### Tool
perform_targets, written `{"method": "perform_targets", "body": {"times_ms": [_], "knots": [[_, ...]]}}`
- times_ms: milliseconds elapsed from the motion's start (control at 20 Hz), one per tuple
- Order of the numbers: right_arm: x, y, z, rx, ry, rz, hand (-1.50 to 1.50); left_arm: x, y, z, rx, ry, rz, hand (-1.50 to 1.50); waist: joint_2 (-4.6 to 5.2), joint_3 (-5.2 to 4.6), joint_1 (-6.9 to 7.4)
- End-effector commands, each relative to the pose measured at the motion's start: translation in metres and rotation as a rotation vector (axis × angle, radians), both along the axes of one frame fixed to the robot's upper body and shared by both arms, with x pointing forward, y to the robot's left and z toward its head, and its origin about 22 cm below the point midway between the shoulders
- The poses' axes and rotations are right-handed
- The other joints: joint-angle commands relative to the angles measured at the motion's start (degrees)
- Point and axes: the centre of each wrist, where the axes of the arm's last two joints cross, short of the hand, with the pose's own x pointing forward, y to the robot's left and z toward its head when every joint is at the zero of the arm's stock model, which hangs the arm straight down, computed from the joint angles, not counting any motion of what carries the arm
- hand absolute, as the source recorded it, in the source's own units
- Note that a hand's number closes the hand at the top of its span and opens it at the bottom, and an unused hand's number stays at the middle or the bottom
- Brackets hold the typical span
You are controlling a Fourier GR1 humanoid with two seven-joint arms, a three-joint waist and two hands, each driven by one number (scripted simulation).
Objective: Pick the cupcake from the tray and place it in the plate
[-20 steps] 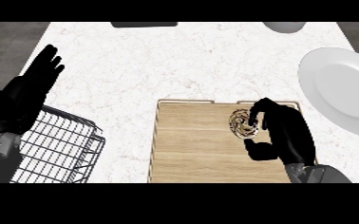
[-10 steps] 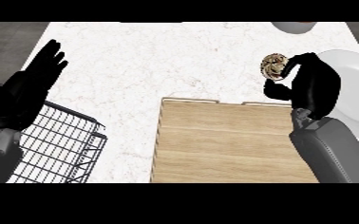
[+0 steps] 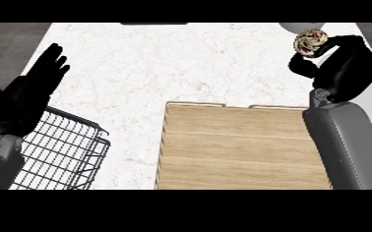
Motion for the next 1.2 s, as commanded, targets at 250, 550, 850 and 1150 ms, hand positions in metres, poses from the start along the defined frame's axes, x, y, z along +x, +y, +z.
{"method": "perform_targets", "body": {"times_ms": [250, 550, 850, 1150], "knots": [[0.005, -0.04, -0.015, 0.071, -0.182, -0.239, 1.5, -0.023, -0.034, -0.074, -0.146, 0.261, 0.004, 0.0, 1.25, -2.26, -2.62], [-0.003, -0.092, -0.033, -0.006, -0.212, -0.381, 1.5, -0.033, -0.032, -0.078, -0.155, 0.268, -0.007, 0.0, 1.3, -2.23, -2.03], [-0.016, -0.133, -0.049, -0.01, -0.214, -0.457, 1.5, -0.04, -0.029, -0.084, -0.147, 0.266, 0.002, 0.0, 1.35, -2.15, -1.53], [-0.021, -0.167, -0.043, -0.02, -0.229, -0.486, 1.5, -0.04, -0.035, -0.084, -0.157, 0.265, -0.002, 0.0, 1.17, -2.11, -1.68]]}}
